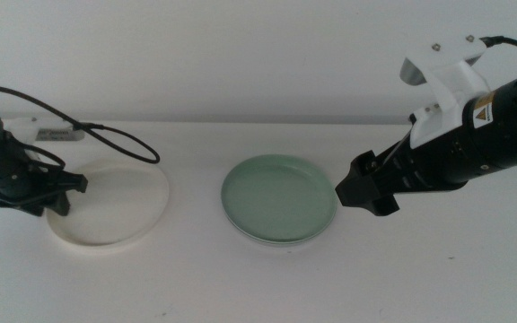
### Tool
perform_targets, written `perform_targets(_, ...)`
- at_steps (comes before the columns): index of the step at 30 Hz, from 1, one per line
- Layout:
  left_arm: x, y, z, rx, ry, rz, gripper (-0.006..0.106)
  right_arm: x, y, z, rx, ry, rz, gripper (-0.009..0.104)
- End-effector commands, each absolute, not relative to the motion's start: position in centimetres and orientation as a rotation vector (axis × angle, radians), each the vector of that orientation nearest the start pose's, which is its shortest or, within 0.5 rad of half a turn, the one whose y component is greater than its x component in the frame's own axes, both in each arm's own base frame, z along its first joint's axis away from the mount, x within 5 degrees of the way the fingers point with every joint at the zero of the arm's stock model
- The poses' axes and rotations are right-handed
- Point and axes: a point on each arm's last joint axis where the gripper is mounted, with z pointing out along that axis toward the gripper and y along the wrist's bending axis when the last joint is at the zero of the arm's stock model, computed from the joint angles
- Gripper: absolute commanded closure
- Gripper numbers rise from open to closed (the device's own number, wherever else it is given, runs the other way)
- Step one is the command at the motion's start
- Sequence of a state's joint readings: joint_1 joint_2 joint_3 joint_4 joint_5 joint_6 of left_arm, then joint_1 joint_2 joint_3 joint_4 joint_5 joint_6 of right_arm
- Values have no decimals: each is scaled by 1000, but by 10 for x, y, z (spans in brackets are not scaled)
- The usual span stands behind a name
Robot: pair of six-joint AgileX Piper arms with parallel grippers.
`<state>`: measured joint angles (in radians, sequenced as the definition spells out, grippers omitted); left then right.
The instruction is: Stack the three bowls on top of each other.
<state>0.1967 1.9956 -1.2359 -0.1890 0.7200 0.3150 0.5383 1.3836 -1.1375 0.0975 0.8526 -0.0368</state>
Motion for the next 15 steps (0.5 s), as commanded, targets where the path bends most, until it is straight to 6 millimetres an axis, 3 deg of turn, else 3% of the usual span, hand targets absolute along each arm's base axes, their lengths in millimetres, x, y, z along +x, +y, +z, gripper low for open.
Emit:
perform_targets(1, 370, 62, 128, -65, 2981, -185, 73, 240, 151, 314, -691, 2498, 297, 2)
perform_targets(4, 370, 62, 139, -97, 2989, -230, 99, 240, 151, 314, -691, 2498, 297, 2)
perform_targets(5, 370, 63, 146, -108, 2992, -226, 102, 240, 151, 314, -691, 2498, 297, 2)
perform_targets(8, 373, 58, 179, -94, 2972, -208, 102, 240, 151, 314, -691, 2498, 297, 2)
perform_targets(11, 376, 39, 219, -61, 2912, -194, 102, 240, 151, 314, -691, 2498, 297, 2)
perform_targets(15, 385, -8, 252, 10, 2868, -216, 102, 240, 151, 314, -691, 2498, 297, 2)
